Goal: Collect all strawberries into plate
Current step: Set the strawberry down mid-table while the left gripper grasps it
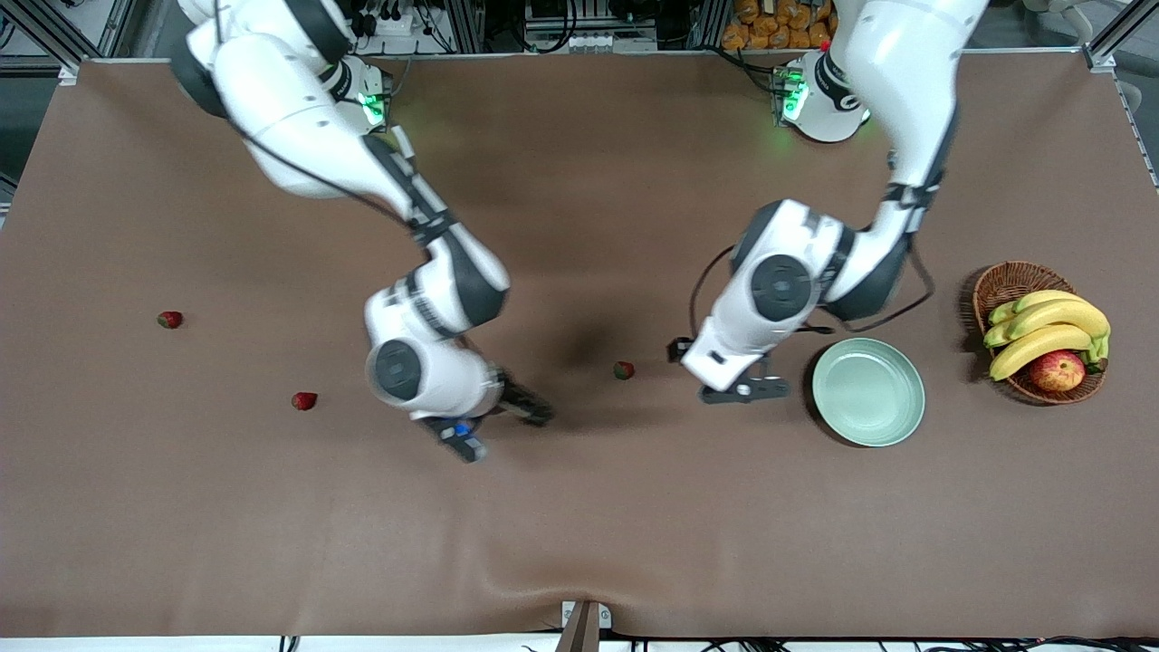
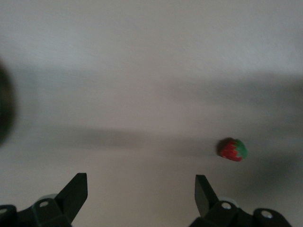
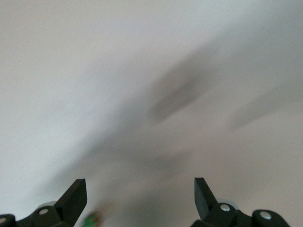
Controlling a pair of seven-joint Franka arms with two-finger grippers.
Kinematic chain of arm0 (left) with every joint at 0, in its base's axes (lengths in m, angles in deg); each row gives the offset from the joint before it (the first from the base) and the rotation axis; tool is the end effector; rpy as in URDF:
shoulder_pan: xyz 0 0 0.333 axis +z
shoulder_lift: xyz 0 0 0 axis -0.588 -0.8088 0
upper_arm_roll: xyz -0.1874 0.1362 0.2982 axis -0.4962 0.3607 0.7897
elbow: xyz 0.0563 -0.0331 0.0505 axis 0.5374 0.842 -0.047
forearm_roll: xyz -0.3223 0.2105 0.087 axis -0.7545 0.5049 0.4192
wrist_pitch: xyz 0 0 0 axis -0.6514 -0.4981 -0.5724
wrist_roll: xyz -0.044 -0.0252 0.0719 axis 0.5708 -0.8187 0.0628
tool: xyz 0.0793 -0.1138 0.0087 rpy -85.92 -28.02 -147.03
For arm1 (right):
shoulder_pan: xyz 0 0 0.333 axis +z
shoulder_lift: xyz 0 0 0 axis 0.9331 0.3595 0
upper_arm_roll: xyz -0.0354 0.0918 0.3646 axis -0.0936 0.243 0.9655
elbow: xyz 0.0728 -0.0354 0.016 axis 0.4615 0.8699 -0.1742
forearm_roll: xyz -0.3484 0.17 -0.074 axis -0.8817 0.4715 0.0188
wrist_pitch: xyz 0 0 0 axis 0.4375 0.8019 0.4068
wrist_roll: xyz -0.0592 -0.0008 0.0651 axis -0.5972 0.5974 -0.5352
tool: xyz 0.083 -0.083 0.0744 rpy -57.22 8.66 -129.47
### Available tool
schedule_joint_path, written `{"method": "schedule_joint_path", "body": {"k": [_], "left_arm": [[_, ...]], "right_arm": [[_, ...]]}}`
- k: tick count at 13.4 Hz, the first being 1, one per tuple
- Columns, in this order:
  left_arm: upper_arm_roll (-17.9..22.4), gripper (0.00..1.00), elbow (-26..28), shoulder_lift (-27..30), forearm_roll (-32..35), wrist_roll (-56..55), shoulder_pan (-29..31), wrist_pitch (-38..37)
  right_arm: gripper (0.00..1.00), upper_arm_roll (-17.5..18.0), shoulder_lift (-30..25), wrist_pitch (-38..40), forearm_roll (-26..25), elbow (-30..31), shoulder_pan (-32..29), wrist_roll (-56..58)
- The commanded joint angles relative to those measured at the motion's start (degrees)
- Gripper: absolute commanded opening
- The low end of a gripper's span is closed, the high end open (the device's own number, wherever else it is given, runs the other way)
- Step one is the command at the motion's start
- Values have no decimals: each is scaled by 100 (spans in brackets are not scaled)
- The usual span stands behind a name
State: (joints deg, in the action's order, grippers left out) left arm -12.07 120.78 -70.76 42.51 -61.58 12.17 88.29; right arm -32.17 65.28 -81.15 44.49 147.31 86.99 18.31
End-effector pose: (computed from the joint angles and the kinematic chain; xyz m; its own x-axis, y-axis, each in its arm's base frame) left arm 0.6169 -0.3626 0.3031 0.9949 0.0684 -0.0748 0.0707 -0.9971 0.0288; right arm 0.7218 0.3541 0.2585 0.8140 -0.5231 -0.2526 -0.5654 -0.8131 -0.1384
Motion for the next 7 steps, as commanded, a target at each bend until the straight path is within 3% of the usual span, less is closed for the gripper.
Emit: {"method": "schedule_joint_path", "body": {"k": [1,5,7], "left_arm": [[100,100,-527,-591,-45,-208,-330,311],[100,100,-590,-952,-45,-209,-638,996],[100,100,-747,-1233,-54,-252,-875,1279]], "right_arm": [[100,108,-693,262,-463,890,-810,988],[100,108,-1334,174,-799,1795,-1831,2746],[100,108,-1782,-350,-964,2602,-2113,3153]]}}
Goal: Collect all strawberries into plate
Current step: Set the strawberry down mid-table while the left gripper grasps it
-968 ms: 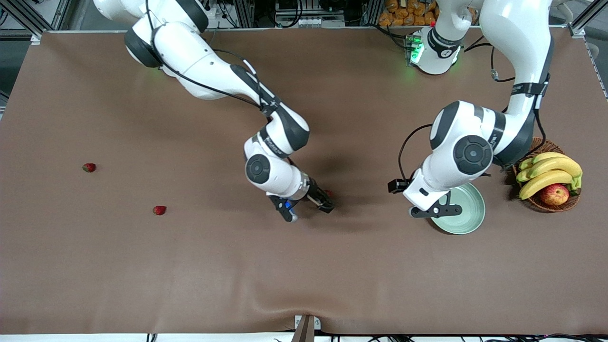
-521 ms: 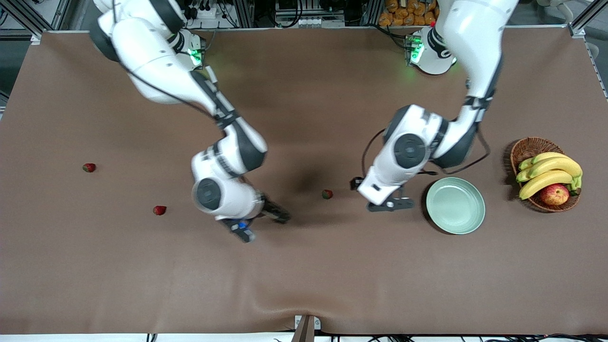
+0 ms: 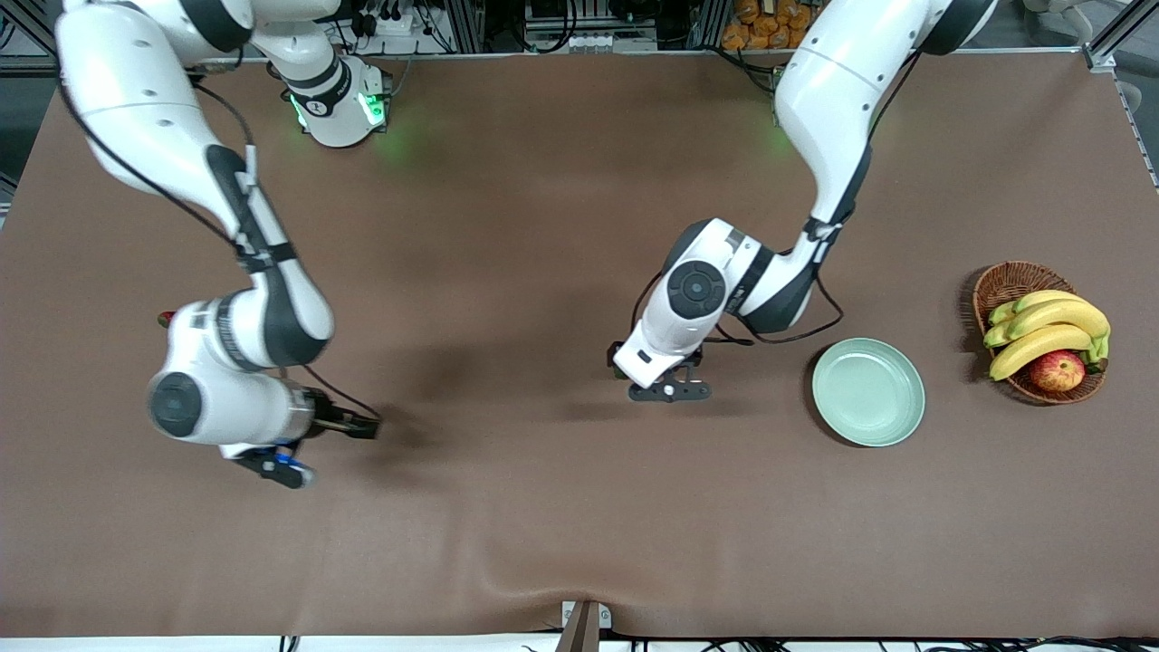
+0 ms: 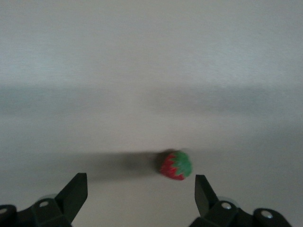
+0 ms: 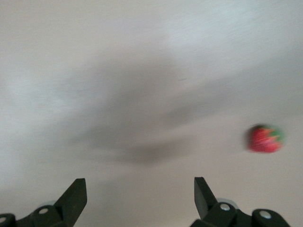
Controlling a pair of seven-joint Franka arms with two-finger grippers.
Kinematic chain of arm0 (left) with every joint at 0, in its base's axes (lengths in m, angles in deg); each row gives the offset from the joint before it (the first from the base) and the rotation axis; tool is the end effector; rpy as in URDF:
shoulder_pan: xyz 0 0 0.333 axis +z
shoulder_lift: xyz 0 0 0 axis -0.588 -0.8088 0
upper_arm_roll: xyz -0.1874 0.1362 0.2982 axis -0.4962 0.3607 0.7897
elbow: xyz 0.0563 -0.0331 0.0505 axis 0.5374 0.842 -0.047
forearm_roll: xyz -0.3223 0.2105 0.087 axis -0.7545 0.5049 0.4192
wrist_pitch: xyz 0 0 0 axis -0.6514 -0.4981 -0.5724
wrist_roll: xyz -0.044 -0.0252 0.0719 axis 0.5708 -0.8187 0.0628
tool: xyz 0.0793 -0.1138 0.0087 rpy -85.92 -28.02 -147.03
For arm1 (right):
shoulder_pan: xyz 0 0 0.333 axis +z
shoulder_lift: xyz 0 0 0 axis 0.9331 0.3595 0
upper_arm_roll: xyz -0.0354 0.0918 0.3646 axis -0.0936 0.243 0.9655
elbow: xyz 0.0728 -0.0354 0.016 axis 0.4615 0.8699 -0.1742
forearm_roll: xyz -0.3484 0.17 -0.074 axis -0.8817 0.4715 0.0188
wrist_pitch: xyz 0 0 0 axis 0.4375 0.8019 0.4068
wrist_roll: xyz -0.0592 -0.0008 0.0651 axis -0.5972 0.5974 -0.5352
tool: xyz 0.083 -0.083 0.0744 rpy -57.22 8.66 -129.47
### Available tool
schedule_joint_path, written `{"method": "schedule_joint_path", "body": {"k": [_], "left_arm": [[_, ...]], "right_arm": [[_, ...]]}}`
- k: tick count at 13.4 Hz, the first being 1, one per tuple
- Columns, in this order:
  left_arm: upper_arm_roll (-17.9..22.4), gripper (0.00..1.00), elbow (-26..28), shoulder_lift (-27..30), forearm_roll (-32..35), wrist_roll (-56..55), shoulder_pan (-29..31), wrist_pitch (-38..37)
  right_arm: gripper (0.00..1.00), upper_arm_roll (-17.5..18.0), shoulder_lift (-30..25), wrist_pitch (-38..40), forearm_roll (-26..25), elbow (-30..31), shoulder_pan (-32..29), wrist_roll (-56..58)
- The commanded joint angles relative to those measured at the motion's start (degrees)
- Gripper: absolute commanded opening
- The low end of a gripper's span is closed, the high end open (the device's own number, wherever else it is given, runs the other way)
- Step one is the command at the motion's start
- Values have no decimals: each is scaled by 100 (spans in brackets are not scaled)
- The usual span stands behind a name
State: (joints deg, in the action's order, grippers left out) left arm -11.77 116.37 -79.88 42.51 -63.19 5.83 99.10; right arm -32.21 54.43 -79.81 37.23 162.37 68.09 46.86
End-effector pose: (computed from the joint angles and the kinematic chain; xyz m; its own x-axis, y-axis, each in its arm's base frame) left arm 0.6092 -0.4474 0.2370 1.0000 0.0075 0.0020 0.0073 -0.9949 0.1007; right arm 0.7327 0.0970 0.2818 0.9328 -0.3150 -0.1750 -0.3335 -0.9386 -0.0885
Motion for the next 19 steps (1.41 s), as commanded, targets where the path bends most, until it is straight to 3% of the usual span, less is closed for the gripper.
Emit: {"method": "schedule_joint_path", "body": {"k": [1,3,4,9,10,11,13,14,19], "left_arm": [[70,100,-316,-366,-54,-100,-277,216],[70,100,-316,-401,-45,-74,-312,225],[70,93,-316,-453,-11,-56,-312,225],[70,84,-395,-647,201,145,-295,269],[70,76,-395,-656,201,190,-295,269],[70,61,-395,-656,201,199,-286,269],[70,17,-395,-639,201,217,-260,269],[79,0,-395,-630,201,243,-225,269],[237,0,-387,-149,209,911,38,200]], "right_arm": [[100,104,-812,-731,-483,1369,-302,334],[100,113,-753,-908,-976,1469,-608,343],[100,113,-709,-979,-1152,1486,-732,352],[100,113,-638,-1584,-1251,2040,-751,335],[100,113,-638,-1629,-1251,2110,-768,335],[100,113,-646,-1595,-1251,2128,-760,300],[100,113,-620,-1629,-1251,2154,-794,282],[100,113,-577,-1647,-1251,2146,-838,282],[100,113,-524,-1805,-1242,2128,-882,264]]}}
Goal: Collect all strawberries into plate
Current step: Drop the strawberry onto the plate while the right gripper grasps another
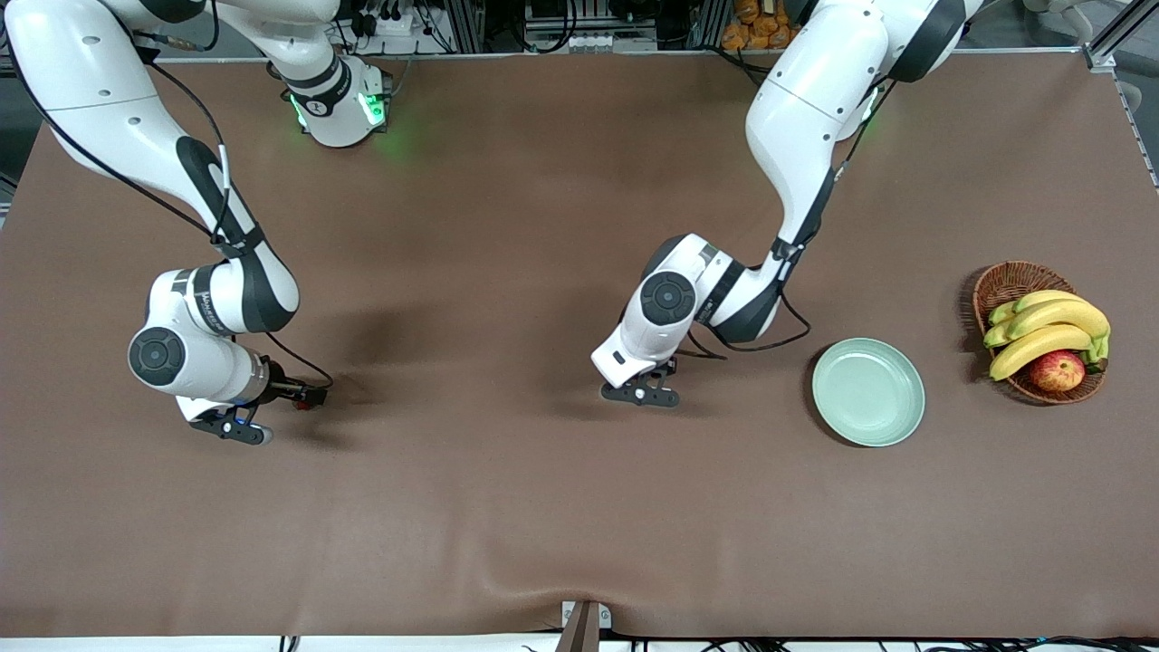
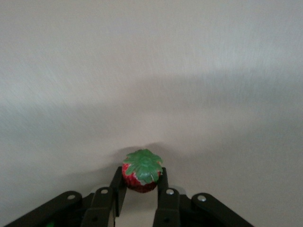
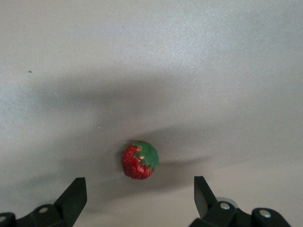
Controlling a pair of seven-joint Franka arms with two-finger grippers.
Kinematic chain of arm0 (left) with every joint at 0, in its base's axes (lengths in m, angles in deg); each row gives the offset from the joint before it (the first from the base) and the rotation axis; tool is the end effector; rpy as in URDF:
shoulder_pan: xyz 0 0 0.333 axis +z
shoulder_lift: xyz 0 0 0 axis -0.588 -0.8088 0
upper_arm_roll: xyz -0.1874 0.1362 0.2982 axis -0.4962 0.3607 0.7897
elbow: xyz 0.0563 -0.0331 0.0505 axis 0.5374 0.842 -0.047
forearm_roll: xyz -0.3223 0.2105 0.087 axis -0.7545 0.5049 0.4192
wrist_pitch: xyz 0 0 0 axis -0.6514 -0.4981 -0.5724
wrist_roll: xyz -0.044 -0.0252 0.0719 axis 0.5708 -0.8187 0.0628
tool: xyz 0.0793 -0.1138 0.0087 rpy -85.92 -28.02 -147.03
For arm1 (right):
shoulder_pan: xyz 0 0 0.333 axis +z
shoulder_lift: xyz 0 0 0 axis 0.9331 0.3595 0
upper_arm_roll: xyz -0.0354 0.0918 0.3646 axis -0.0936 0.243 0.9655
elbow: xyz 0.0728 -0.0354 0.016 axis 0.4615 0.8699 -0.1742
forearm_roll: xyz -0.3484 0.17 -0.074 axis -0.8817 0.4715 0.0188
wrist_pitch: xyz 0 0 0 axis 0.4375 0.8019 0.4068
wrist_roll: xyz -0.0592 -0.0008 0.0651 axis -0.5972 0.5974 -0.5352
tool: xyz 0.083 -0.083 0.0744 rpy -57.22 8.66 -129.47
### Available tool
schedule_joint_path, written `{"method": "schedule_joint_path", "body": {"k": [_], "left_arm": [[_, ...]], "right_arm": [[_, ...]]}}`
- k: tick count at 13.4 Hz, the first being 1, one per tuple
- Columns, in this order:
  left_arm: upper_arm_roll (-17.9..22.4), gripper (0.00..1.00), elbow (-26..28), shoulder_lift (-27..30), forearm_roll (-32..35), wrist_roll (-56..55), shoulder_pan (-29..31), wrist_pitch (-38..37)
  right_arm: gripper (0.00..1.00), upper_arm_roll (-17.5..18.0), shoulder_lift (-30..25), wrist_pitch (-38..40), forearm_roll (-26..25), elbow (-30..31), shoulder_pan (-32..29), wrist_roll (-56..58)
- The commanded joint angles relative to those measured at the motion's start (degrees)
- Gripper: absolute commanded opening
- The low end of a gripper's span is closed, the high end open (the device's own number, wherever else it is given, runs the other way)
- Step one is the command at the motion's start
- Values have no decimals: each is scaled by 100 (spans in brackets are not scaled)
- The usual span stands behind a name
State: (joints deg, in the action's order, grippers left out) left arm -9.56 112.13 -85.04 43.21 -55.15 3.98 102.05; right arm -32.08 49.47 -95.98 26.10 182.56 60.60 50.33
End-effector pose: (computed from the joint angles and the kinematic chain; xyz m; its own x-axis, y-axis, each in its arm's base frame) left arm 0.6268 -0.4579 0.2042 0.9890 -0.1356 0.0594 -0.1406 -0.9860 0.0898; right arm 0.6685 0.0040 0.2161 0.9600 -0.2637 -0.0936 -0.2620 -0.9646 0.0300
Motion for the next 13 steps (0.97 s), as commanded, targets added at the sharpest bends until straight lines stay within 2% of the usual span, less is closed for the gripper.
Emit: {"method": "schedule_joint_path", "body": {"k": [1,4,8,9,11,12,13], "left_arm": [[16,0,73,604,139,115,364,-261],[7,0,90,1176,139,412,864,-1147],[25,0,230,1608,148,871,1532,-2116],[25,0,353,1687,148,871,1699,-2126],[25,0,582,1749,156,1045,2042,-2126],[25,0,696,1749,157,1229,2235,-2126],[25,0,793,1749,157,1397,2420,-2126]], "right_arm": [[100,100,34,-301,-129,92,-160,-82],[100,100,140,-461,-120,83,-195,-82],[100,100,184,-478,-111,74,-186,-83],[79,100,184,-487,-111,74,-178,-82],[6,100,184,-452,-111,74,-151,-82],[0,100,184,-435,-111,74,-134,-82],[0,100,184,-452,-111,74,-151,-65]]}}
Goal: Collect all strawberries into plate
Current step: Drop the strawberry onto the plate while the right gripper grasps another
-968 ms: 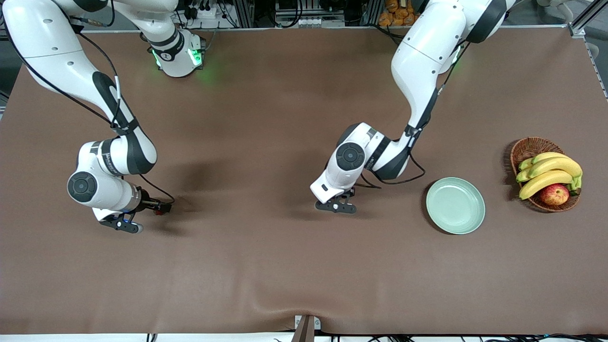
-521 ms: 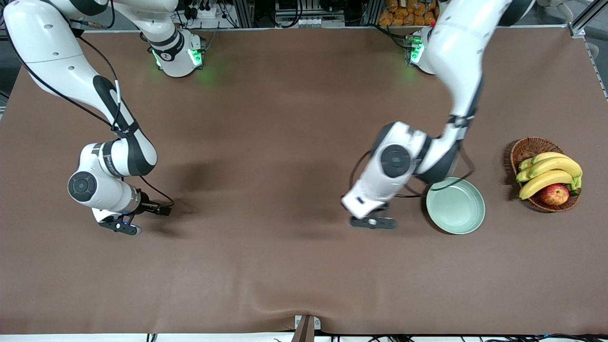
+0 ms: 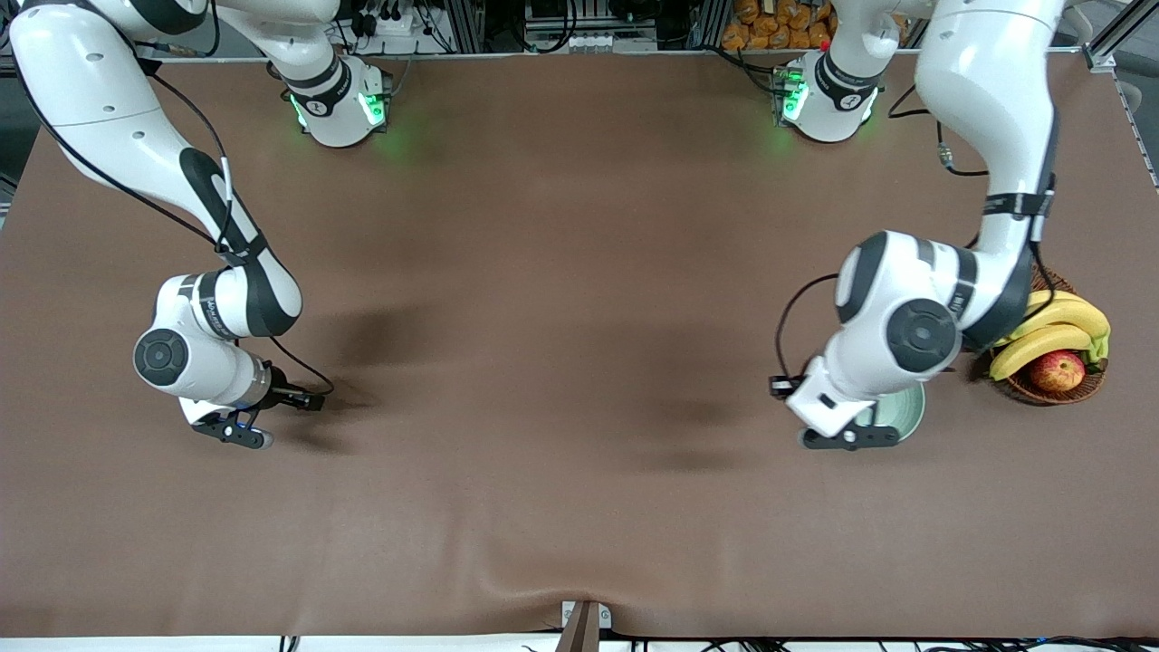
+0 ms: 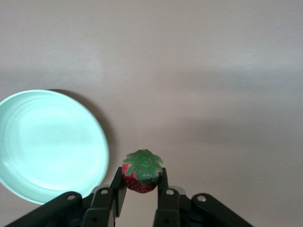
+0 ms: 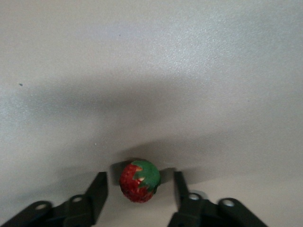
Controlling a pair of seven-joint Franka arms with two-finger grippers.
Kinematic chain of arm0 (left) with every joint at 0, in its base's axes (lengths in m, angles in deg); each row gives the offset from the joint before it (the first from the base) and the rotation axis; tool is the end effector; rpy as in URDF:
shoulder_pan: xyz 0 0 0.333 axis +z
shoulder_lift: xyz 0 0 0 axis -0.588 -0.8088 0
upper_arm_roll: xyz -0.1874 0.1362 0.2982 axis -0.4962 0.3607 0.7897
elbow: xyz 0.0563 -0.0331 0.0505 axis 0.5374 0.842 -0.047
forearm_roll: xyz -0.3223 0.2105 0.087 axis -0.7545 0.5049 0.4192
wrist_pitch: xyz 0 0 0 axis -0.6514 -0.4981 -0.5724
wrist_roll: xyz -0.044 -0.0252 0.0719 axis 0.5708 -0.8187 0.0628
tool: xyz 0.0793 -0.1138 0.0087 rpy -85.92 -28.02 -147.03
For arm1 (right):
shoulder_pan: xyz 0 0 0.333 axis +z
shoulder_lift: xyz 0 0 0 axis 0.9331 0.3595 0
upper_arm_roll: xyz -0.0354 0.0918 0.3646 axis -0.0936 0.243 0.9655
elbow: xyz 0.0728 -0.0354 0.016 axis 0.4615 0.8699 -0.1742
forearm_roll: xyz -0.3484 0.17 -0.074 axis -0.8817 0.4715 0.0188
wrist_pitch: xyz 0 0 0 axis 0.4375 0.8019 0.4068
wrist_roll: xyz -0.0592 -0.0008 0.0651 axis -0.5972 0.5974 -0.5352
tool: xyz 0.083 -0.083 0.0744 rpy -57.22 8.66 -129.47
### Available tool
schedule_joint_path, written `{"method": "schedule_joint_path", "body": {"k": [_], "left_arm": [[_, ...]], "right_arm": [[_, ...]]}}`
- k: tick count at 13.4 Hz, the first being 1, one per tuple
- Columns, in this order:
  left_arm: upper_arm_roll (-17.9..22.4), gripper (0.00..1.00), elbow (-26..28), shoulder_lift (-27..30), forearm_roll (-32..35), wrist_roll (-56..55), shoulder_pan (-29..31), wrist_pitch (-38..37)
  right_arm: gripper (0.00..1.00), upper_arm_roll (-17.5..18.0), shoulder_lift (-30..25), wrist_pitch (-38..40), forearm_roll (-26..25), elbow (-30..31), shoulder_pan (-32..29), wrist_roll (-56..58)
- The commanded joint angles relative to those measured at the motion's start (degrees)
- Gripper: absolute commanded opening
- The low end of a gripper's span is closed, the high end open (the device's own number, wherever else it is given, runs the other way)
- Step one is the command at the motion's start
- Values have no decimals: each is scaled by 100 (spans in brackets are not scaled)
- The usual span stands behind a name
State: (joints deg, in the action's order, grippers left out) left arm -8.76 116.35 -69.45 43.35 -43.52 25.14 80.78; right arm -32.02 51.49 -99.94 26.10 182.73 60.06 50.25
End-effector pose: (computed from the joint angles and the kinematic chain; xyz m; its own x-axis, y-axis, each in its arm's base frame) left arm 0.6964 -0.1792 0.3416 0.9964 0.0226 -0.0814 0.0224 -0.9997 -0.0029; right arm 0.6730 0.0001 0.1969 0.9598 -0.2727 -0.0672 -0.2727 -0.9621 0.0096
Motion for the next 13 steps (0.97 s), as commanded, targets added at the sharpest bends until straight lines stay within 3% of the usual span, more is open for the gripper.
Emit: {"method": "schedule_joint_path", "body": {"k": [1,6,7,8,9,11,13], "left_arm": [[-56,0,485,173,143,462,515,26],[-73,0,1196,-117,134,1168,1219,1000],[-65,15,1233,-170,134,1168,1237,1080],[-65,65,1224,-135,134,1176,1246,1073],[-73,100,1198,-92,134,1168,1237,1046],[-73,100,1128,84,134,1133,1229,1029],[-73,100,840,251,134,1141,1220,688]], "right_arm": [[0,93,-19,-38,-111,57,-97,-39],[0,181,-36,6,-58,-258,279,-144],[0,190,-10,6,29,-416,472,-266],[0,190,68,49,282,-609,735,-294],[0,181,182,250,763,-855,1033,-320],[0,164,402,401,1800,-1347,1579,-390],[0,164,604,419,2103,-1716,1923,-792]]}}
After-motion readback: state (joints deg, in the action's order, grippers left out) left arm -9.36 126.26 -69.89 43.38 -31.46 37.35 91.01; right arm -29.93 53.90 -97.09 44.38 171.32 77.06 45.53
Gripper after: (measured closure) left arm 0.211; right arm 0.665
